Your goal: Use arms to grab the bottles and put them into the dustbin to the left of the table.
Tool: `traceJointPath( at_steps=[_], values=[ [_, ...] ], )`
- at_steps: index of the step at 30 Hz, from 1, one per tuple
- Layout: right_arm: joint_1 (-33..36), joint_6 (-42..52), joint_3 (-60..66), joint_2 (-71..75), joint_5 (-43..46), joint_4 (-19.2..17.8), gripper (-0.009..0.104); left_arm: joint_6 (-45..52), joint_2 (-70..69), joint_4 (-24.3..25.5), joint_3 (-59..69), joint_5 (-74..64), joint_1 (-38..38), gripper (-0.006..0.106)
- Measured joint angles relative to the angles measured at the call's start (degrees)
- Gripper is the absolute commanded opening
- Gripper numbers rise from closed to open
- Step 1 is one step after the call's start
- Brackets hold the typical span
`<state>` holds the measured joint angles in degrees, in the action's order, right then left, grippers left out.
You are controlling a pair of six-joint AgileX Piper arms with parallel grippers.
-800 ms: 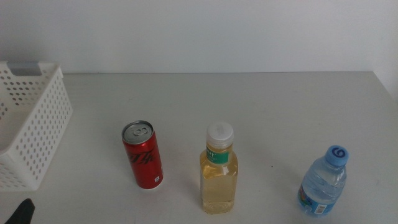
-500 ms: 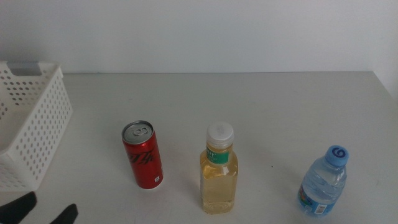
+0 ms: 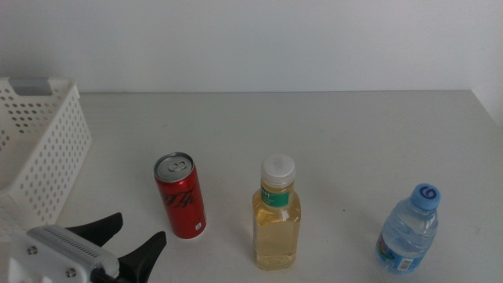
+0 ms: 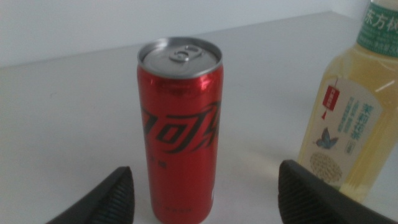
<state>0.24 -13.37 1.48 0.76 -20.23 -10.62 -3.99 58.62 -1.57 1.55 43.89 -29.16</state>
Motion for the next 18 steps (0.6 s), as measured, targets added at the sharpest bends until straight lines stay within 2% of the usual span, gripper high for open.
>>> traceJointPath(
  at_steps=[6,11,18],
  values=[
    [0.0,0.0,0.0,0.0,0.0,0.0,0.067,0.0,14.27,-0.68,-0.29,18.68,0.0,0.076],
    [0.0,0.0,0.0,0.0,0.0,0.0,0.067,-0.05,20.87,-1.51,-0.53,20.83,0.0,0.076],
    [0.0,0.0,0.0,0.0,0.0,0.0,0.067,-0.05,21.8,-1.78,-0.54,21.01,0.0,0.076]
  ],
)
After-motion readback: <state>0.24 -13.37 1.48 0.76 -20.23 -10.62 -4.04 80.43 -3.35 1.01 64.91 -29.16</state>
